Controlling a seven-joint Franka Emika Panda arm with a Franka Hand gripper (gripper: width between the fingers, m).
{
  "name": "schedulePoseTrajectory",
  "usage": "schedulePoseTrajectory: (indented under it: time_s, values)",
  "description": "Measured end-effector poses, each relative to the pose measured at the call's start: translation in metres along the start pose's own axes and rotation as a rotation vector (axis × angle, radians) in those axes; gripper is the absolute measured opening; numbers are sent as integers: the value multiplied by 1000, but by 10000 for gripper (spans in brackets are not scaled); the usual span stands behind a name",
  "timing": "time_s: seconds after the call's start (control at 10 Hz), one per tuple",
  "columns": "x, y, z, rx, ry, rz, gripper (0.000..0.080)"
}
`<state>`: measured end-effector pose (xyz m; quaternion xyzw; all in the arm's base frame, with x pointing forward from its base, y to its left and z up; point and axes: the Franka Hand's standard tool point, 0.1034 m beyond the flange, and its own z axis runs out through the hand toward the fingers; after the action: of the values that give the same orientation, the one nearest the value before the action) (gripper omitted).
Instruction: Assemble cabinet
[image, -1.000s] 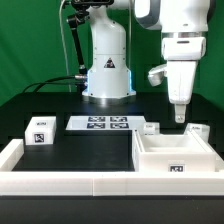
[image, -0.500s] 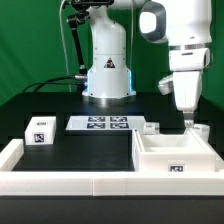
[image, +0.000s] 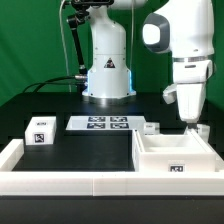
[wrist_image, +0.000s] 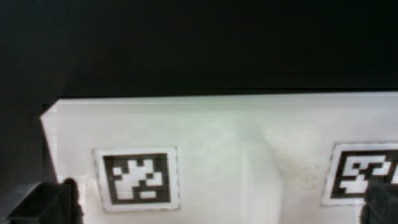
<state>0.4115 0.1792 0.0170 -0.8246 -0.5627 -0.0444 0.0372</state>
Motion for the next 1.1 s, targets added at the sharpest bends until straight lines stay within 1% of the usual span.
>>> schedulePoseTrajectory:
  time_s: [0.2,0.5,0.6,0.7,0.8,1.1]
  values:
    - [1,-3,2,3,-1,-4,797]
    - [-1,-4,4,7,-4,-2,389]
    - [-2,-4,5,10,-5,-2,389]
    - [-3,-4,6,13,-7,0,207]
    - [-4,-4,7,14,-8,1,69]
    - [-3,-4,6,13,-8,1,68]
